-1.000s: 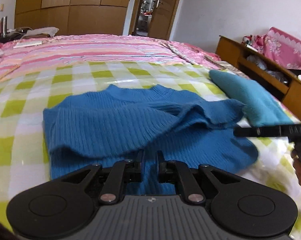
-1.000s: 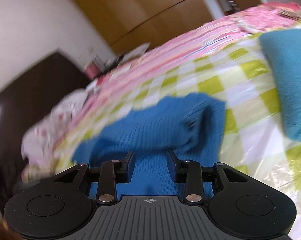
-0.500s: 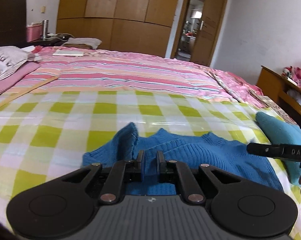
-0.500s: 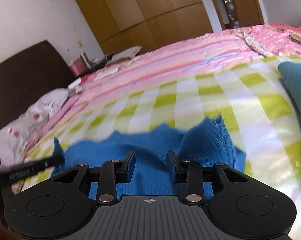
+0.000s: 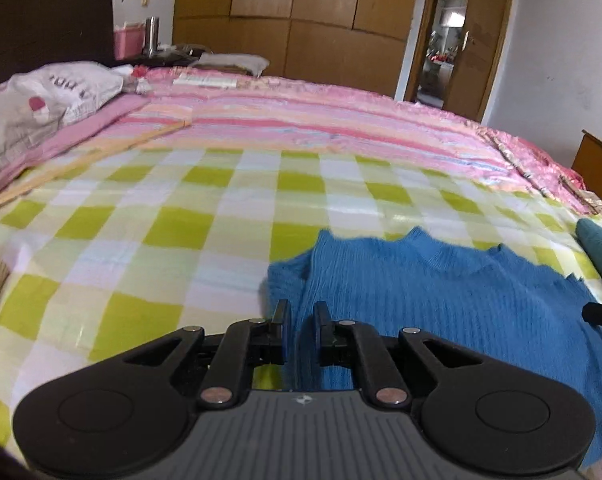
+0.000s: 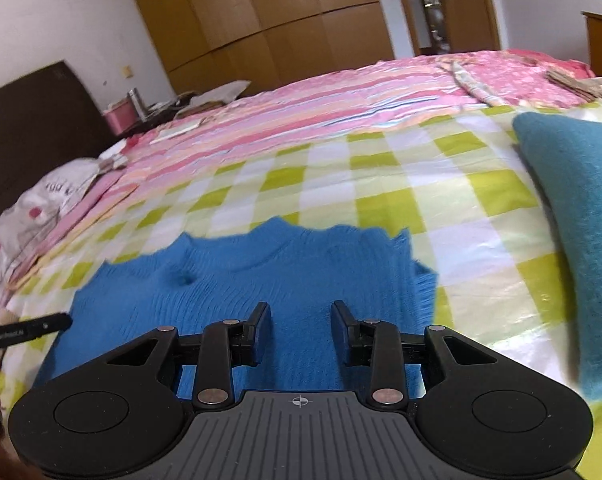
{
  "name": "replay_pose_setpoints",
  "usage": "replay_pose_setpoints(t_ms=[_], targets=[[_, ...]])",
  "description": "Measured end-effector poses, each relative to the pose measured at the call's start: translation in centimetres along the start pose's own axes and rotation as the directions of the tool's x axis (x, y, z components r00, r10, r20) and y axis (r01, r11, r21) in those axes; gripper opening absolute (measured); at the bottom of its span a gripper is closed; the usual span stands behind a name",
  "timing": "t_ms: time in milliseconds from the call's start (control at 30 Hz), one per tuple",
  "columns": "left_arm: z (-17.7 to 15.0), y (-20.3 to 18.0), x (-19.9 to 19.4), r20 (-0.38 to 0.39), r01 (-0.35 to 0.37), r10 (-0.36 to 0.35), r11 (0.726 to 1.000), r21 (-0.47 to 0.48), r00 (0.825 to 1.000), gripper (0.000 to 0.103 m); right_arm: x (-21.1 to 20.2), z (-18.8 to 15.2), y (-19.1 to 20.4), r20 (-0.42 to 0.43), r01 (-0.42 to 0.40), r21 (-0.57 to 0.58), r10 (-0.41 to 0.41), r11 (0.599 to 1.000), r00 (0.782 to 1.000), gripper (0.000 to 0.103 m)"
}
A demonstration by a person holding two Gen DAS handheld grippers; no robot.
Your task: Fold small clothes
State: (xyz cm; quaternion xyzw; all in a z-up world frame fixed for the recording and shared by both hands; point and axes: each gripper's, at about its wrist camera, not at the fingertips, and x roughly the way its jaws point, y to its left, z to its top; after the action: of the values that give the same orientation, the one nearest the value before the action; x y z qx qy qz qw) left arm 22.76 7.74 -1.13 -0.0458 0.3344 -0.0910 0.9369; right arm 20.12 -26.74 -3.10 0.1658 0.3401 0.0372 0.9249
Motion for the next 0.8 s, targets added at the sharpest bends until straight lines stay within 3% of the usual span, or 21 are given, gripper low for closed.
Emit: replay_pose_setpoints(t_ms=[167, 467, 800], targets=[[-0.5, -0.8, 0.2, -0.016, 0.039, -0.039, 0.999, 0.012, 0.999, 0.018, -0.4, 0.8, -0.3, 0.040, 0.030, -0.006, -0.030, 1.000, 0.999, 0.033], [-2.4, -0.7, -0.9, -0.025, -0.064, 0.065, 0.996, 0.066, 0.998, 0.022, 1.4, 0.8, -2.3, 0.024, 0.181, 0.006, -0.181, 0.983, 0.983, 0.033], [-3.6, 0.5, -3.0, -0.045, -0.058, 0.059, 0.998, 0.022, 0.997, 0.024, -0.3, 1.3, -0.2, 0.031, 0.140, -0.032, -0.139, 0.990, 0.990, 0.033]])
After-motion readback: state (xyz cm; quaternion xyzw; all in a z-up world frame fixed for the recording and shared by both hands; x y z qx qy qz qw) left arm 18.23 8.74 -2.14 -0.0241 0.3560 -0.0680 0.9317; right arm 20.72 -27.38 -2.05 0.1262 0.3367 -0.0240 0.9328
